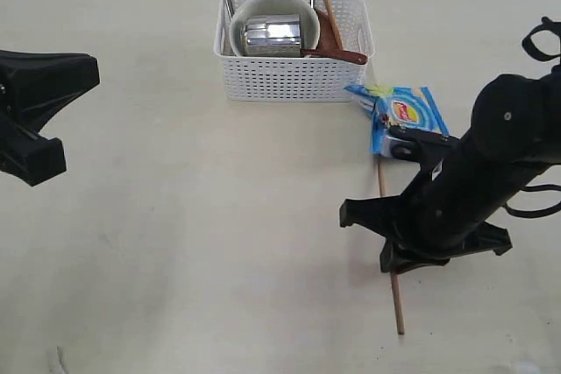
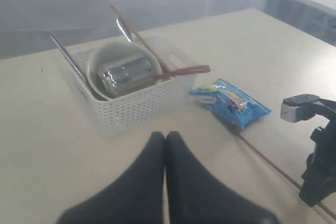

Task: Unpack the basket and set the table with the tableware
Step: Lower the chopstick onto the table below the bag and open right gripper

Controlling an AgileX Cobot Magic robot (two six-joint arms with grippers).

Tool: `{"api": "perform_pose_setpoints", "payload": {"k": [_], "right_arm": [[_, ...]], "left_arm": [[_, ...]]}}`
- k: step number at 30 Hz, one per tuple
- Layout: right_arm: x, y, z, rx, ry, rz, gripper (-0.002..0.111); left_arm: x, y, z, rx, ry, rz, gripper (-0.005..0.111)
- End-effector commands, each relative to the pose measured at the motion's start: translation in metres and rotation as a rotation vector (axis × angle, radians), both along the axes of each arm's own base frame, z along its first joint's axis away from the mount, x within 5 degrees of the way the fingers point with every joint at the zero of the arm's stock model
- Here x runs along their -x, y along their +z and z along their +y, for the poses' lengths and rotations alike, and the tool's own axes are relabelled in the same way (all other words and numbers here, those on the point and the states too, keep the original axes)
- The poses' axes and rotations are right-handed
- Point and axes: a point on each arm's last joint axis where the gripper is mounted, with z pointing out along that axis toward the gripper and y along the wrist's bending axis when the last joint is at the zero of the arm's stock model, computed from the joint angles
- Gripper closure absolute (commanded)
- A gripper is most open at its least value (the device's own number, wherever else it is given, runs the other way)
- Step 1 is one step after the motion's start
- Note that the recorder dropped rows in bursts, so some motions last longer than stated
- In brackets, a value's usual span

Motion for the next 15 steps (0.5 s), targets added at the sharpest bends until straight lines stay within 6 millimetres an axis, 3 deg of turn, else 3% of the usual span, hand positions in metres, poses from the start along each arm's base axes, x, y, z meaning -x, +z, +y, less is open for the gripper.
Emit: {"api": "perform_pose_setpoints", "payload": {"k": [1, 15], "right_arm": [[0.0037, 0.0011, 0.0118, -0.015, 0.043, -0.028, 0.109], [0.004, 0.0019, 0.012, -0.003, 0.042, -0.017, 0.108]], "left_arm": [[0.0011, -0.0013, 0.0002, -0.001, 0.002, 0.0, 0.107], [0.0013, -0.0013, 0.0, 0.0, 0.0, 0.0, 0.107]]}}
